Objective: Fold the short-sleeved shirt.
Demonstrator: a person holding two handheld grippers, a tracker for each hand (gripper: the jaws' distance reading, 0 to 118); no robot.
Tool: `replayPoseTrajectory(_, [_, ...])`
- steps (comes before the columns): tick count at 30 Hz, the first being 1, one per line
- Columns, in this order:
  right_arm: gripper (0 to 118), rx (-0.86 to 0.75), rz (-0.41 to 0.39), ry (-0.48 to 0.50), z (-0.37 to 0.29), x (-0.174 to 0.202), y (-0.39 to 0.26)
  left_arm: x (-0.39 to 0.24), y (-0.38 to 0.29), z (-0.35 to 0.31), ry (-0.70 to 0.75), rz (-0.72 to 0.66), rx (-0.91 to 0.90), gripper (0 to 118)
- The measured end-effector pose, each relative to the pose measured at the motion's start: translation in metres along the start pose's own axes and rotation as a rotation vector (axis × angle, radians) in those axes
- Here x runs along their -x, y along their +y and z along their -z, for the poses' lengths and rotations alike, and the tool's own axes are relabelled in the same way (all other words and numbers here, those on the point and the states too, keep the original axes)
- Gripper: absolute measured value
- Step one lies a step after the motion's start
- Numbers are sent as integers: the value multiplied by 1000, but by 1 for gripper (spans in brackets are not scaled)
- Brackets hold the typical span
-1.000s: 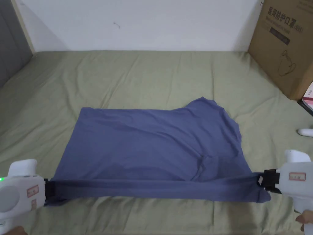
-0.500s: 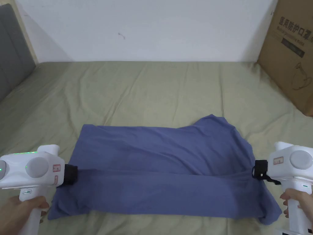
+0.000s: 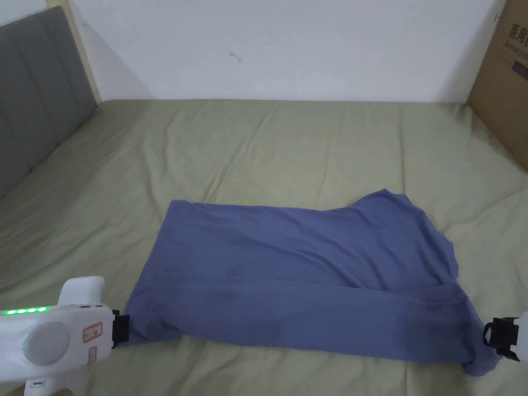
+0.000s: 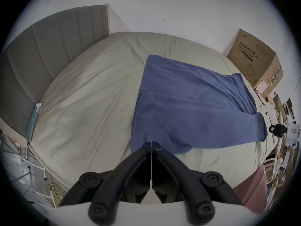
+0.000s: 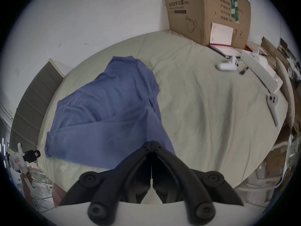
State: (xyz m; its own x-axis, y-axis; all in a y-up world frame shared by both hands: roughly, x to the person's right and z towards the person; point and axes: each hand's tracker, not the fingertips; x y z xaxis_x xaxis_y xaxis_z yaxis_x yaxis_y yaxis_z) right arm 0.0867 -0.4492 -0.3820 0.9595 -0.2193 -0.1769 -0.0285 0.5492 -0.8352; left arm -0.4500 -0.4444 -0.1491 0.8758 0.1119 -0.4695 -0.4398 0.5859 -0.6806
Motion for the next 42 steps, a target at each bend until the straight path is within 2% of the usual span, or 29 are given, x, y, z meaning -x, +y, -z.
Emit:
replayPoseTrajectory(1, [0,7,9,0,0,-2,-4,2,-2,3,-6,-19,-6,1])
replayPoseTrajectory(2, [0,8,16,3,-1,-4,-7,4,0,5,-3,-36,-5,19])
replayPoseTrajectory(5, [0,16,45,15,-3,-8,-13,5,7,15,13,-58,7,103])
replayPoseTrajectory(6, [0,14,53,14,-4,-10,-16,7,9,22,10,-56,6,110])
replayPoseTrajectory(9, [0,21,62,6,-6,-11,-20,8,13,44,22,-85,53,101])
replayPoseTrajectory(10, [0,26,59,4,-6,-11,-21,10,12,55,-5,-104,95,88])
replayPoseTrajectory(11, [0,33,54,3,-6,-10,-23,12,11,64,-27,-127,120,61])
replayPoseTrajectory(12, [0,37,49,-1,-6,-9,-24,15,7,74,-38,-172,145,57])
replayPoseTrajectory(13, [0,41,35,-7,-6,-7,-25,9,0,78,80,-158,143,55])
replayPoseTrajectory(14, [1,41,23,-14,-6,-5,-25,7,-1,71,18,-158,101,42])
replayPoseTrajectory(17, [7,33,2,-19,-8,-2,-21,2,6,55,22,-112,90,23])
replayPoseTrajectory(18, [19,30,2,-14,-5,-2,-17,3,8,52,-41,-120,101,8])
replayPoseTrajectory(19, [39,36,-1,-10,0,-1,-12,4,11,51,-43,-142,108,6])
replayPoseTrajectory(20, [72,45,-5,-12,7,-1,-8,4,13,51,-26,-136,105,6])
replayPoseTrajectory(21, [85,51,-5,-17,14,-1,-4,1,14,49,-24,-131,104,6])
replayPoseTrajectory(22, [86,52,-13,-17,22,-2,-1,0,14,48,-25,-130,100,6])
replayPoseTrajectory(24, [86,114,-25,-59,39,-1,4,-3,14,46,-20,-119,102,6])
replayPoseTrajectory(25, [83,114,-33,-40,48,-1,3,-5,13,46,-18,-104,103,6])
replayPoseTrajectory(26, [61,118,-47,-36,56,-2,0,-6,13,45,-14,-89,103,6])
replayPoseTrajectory(27, [29,150,-50,-30,64,-3,-4,-7,13,44,-12,-80,107,6])
replayPoseTrajectory(28, [15,169,-19,4,69,-5,-9,-7,13,43,-16,-77,114,6])
replayPoseTrajectory(29, [11,150,19,19,65,-4,-10,-5,13,43,-18,-74,114,6])
replayPoseTrajectory(31, [9,130,-20,-5,54,0,-7,-5,14,36,-22,-58,113,6])
replayPoseTrajectory(34, [9,124,-83,12,31,1,-3,-1,14,23,-28,-43,112,6])
replayPoseTrajectory(37, [9,93,-97,39,0,-5,-4,1,6,5,-34,-26,98,6])
replayPoseTrajectory(40, [9,76,-199,11,-25,-8,-24,-2,-15,-13,4,17,99,6])
replayPoseTrajectory(42, [9,113,-174,16,-30,-15,-43,1,-35,-18,8,12,99,6])
